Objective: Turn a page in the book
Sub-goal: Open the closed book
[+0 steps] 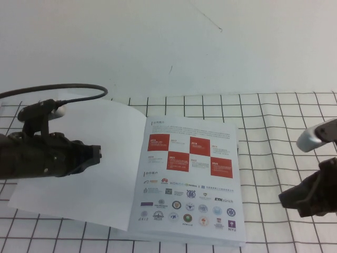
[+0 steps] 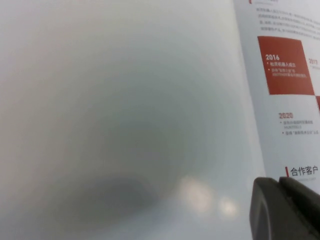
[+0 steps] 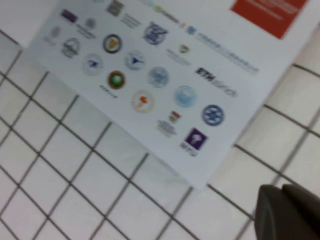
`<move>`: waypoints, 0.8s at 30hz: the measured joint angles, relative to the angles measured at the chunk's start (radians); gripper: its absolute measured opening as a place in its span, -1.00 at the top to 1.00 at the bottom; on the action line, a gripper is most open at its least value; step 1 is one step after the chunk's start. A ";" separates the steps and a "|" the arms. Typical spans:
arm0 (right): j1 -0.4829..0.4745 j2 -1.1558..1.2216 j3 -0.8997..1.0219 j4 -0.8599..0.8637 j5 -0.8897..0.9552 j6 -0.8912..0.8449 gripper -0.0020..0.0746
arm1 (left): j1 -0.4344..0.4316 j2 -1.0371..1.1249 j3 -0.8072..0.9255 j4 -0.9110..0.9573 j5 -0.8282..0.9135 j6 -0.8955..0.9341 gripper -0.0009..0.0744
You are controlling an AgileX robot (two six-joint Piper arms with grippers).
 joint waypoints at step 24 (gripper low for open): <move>0.201 0.354 -0.247 0.129 -0.192 0.081 -0.07 | -0.057 0.140 0.091 -0.215 -0.017 0.126 0.98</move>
